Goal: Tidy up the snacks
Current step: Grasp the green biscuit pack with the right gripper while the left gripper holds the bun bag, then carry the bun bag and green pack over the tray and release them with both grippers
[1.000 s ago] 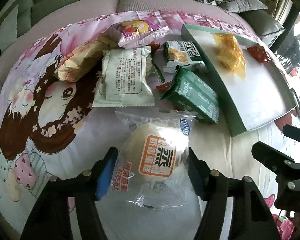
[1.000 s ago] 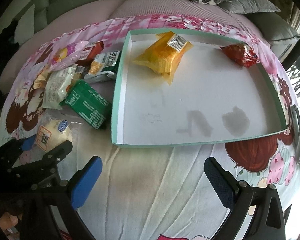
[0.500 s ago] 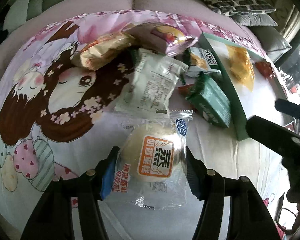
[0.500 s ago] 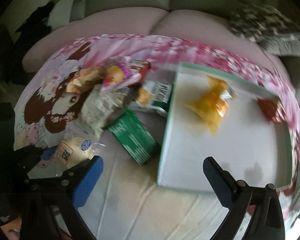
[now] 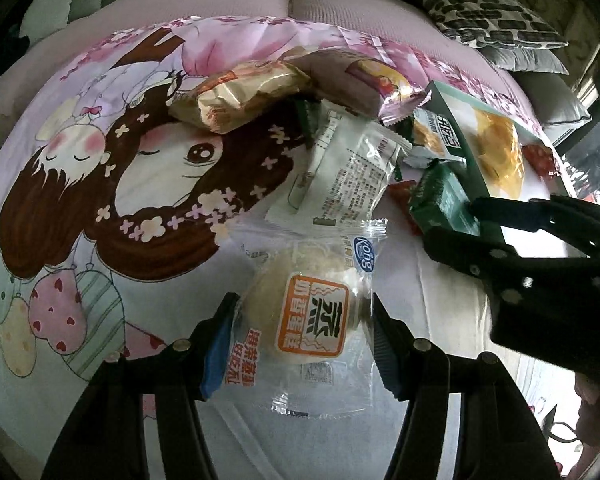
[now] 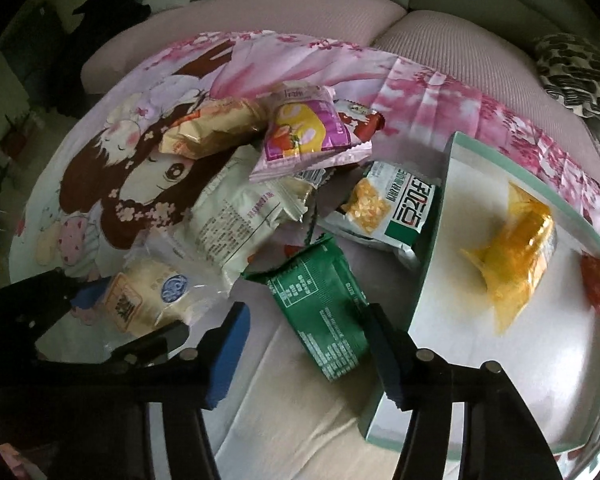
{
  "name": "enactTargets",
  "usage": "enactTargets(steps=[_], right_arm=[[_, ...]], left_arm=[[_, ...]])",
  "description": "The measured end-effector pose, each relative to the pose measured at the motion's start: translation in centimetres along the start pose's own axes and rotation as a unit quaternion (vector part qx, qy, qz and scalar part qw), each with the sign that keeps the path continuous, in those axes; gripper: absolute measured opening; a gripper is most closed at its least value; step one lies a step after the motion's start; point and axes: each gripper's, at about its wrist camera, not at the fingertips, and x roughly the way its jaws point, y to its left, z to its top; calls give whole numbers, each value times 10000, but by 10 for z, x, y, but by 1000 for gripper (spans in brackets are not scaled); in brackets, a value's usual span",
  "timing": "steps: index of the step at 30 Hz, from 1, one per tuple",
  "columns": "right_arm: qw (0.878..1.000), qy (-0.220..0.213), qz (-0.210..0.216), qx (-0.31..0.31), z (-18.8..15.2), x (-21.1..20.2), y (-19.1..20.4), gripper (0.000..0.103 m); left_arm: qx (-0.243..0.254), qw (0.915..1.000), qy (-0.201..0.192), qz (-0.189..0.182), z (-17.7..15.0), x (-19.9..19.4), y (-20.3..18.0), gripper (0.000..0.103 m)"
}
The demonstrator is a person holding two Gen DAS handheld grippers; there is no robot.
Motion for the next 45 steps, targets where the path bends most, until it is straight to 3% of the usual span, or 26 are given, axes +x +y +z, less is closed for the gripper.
enactTargets(steps=[7, 11, 21, 45], right_arm=[[9999, 60, -144, -65, 8, 11, -8, 62], [9996, 46, -270, -76, 11, 14, -11, 52], [9997, -7, -81, 226, 8, 13, -23, 27], [9960, -564, 297, 626, -36, -64, -20, 26]], left_arm=[[8, 10000, 26, -5, -2, -1, 3, 63], [11, 10000, 42, 4, 1, 3, -1, 63], [59, 10000, 40, 38, 0, 2, -1, 61], [202, 9987, -353, 311, 0, -47, -15, 58]])
